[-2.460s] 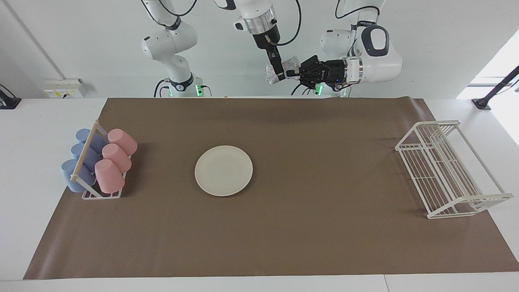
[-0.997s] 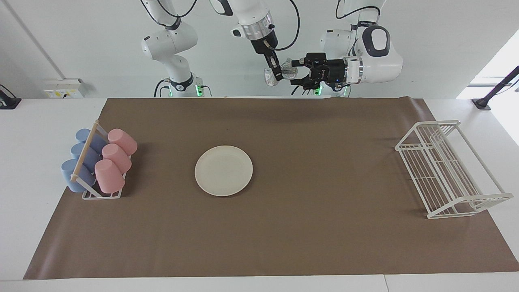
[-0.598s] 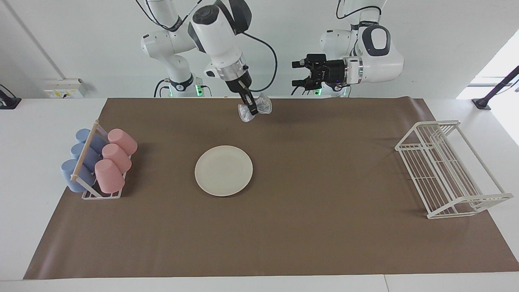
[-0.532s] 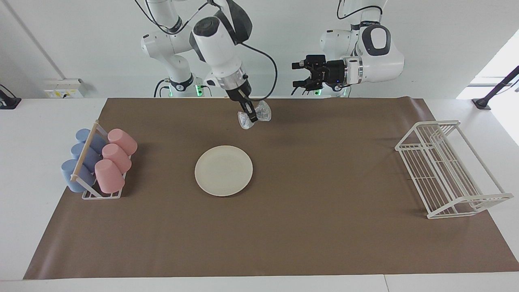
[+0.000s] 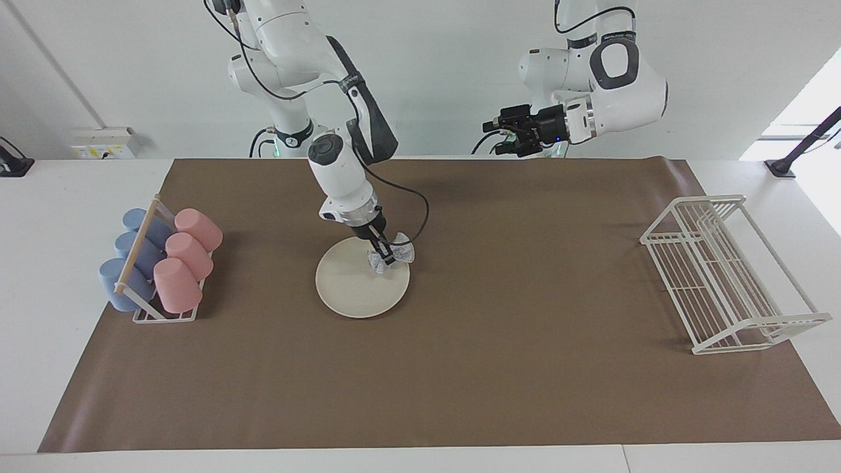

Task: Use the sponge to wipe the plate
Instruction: 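Rub the sponge over the cream plate with the right gripper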

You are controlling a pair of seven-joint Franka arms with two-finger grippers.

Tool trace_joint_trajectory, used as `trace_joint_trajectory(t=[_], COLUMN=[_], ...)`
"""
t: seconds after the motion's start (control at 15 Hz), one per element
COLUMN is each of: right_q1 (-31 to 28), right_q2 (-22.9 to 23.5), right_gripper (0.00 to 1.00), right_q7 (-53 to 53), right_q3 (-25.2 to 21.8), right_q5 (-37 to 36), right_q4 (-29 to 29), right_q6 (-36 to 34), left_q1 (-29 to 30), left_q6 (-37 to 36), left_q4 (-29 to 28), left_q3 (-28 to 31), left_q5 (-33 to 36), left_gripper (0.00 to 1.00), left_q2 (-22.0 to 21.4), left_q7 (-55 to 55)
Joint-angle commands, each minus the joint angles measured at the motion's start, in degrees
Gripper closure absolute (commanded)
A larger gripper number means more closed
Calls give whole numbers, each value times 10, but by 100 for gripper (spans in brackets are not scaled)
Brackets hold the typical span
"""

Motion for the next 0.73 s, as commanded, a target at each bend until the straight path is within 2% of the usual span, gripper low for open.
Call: trace_joint_trajectory(t=[0.0,0.2,0.4,0.66], right_q1=[-27,-61,-102,-105], right_q2=[8,18,22,22], right_gripper=[100,100,100,100], right_q7=[-50,-123,-202,-209], right_q3=[8,8,8,8], right_q5=[6,6,6,6], right_q4=[-18,-33,-35,-37], right_q6=[12,32,30,31], left_q1=[32,36,48,48], left_q6=[-42,-52,-50,-44], left_q4=[23,56,73,101], left_q3=[-4,-4,-5,-5], left_q5=[75,164,236,338], left_gripper=[0,0,0,0], left_q2=[9,31,36,52], left_q7=[-8,-10,-2,5])
